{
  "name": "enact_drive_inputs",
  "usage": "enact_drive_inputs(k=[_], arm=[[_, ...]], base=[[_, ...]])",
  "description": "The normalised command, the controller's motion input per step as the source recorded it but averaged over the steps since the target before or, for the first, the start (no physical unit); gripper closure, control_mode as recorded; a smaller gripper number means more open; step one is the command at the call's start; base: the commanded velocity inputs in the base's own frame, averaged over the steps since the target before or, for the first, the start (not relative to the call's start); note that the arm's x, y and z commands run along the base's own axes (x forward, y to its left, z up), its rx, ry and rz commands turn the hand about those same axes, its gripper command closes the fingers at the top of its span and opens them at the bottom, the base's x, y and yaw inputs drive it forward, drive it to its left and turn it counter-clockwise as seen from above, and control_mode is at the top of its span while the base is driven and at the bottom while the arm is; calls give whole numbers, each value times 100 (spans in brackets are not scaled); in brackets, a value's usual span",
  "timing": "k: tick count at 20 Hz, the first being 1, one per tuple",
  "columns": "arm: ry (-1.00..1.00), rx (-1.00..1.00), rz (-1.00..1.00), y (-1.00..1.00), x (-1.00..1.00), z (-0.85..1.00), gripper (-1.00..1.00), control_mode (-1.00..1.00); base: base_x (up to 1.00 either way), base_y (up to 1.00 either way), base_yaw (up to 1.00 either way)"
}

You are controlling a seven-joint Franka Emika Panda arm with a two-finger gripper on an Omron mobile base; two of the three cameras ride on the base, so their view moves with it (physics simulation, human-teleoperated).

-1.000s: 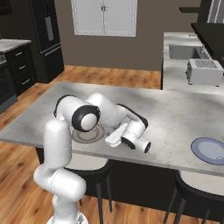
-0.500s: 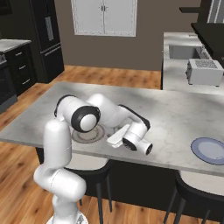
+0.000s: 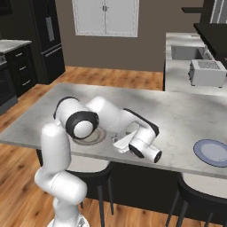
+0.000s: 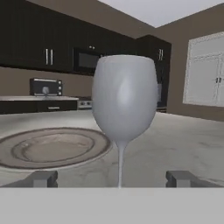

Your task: Retrieve the wine glasses from the counter and place one next to each plate.

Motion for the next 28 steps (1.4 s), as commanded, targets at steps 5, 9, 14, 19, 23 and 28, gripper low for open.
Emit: enact_drive_inputs(k=[5,9,14,19,23,28], arm=[[-2,-1,-8,-3,-97,80,-100,-100],[-12,-10,-5,10,-91,99,-100,-100],[-8,-18,-14,26,-59,100,-100,-100],[-2,-27,-16,57,-30,100,-100,-100],[0,-29,-5,80,-2,100,-100,-100],[0,-13,0,62,-11,88,-100,-100]], base=[[0,0,0],[0,0,0],[0,0,0],[0,0,0],[0,0,0],[0,0,0]])
